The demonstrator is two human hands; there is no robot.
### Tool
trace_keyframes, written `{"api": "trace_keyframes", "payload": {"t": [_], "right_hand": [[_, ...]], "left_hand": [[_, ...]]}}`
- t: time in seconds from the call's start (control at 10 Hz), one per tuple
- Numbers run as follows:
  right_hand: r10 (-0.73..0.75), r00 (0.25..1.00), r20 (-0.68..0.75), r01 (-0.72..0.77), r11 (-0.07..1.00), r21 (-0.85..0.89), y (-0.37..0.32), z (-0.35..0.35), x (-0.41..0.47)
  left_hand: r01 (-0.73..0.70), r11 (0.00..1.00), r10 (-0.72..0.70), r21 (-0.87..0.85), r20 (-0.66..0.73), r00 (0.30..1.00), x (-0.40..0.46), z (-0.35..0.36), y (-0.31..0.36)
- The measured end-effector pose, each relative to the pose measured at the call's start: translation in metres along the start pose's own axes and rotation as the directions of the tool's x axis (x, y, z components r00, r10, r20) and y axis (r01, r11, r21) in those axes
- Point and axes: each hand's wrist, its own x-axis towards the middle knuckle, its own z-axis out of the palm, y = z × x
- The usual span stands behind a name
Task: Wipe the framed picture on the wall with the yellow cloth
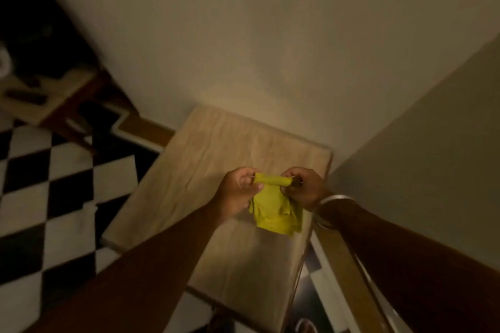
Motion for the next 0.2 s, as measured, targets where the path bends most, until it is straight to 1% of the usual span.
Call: {"api": "trace_keyframes", "payload": {"t": [0.1,0.2], "right_hand": [[0.202,0.968,0.147,-0.178,0.970,-0.165,0.091,0.125,0.013],[0.266,0.958,0.111,-0.213,0.913,-0.347,0.129,0.164,0.008]], "left_hand": [[0.183,0.983,-0.181,0.032,-0.055,0.982,0.002,0.011,-0.153],[0.291,0.955,-0.283,0.051,-0.125,0.951,0.004,0.015,-0.200]]}}
